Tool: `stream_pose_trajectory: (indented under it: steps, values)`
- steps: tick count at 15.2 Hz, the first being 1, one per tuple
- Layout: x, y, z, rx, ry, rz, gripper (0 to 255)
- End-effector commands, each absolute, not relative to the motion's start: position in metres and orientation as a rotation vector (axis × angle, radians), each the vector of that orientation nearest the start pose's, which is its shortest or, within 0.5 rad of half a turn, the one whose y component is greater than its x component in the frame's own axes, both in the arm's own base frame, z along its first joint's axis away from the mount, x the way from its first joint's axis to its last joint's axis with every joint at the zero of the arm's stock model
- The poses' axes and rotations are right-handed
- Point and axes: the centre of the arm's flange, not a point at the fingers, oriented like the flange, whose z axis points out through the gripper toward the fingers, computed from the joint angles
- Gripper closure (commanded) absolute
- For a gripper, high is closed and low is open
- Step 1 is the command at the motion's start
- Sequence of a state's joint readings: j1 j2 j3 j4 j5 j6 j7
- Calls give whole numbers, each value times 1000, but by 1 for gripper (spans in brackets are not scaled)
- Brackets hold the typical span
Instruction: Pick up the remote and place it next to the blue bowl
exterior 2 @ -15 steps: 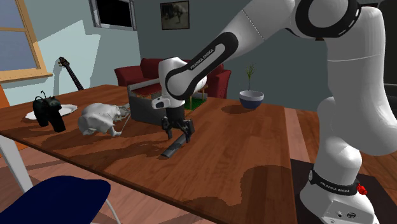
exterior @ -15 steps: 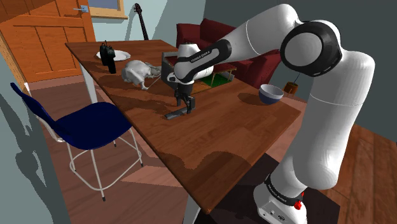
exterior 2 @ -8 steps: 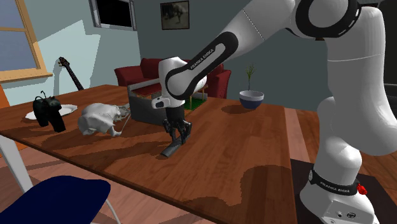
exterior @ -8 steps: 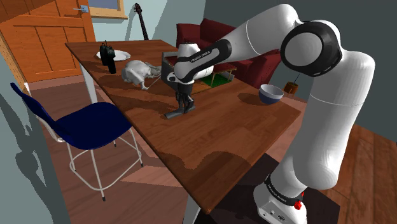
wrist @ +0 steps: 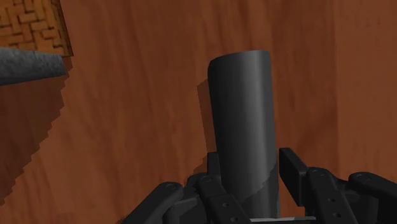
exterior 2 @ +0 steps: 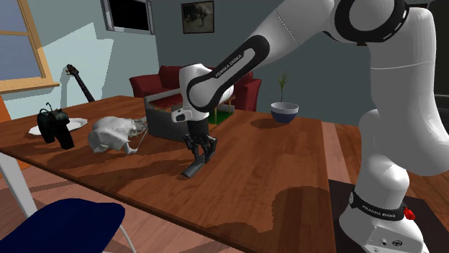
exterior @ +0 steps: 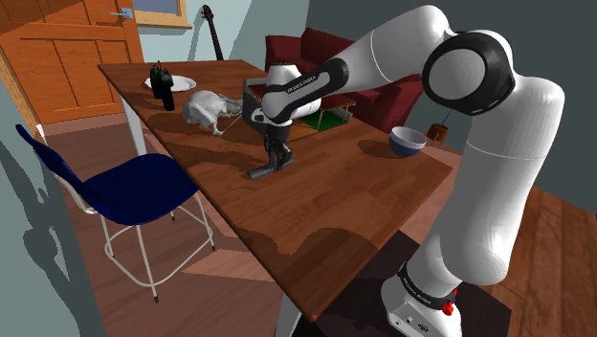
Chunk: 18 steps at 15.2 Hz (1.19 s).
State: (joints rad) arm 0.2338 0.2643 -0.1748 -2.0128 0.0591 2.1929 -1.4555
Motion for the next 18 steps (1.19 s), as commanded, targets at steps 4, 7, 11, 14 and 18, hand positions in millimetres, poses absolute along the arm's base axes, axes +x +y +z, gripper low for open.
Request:
stream_pose_trajectory:
  steps: [4,7,11,14,18]
  values:
    - [585,39,341,-2277,-2084,96,255]
    - [585,39,357,-2277,-2084,96,255]
    - [585,39,378,-2277,-2084,96,255]
    - [585,39,394,-2277,-2084,96,255]
    - [585,39,415,-2277,-2084,96,255]
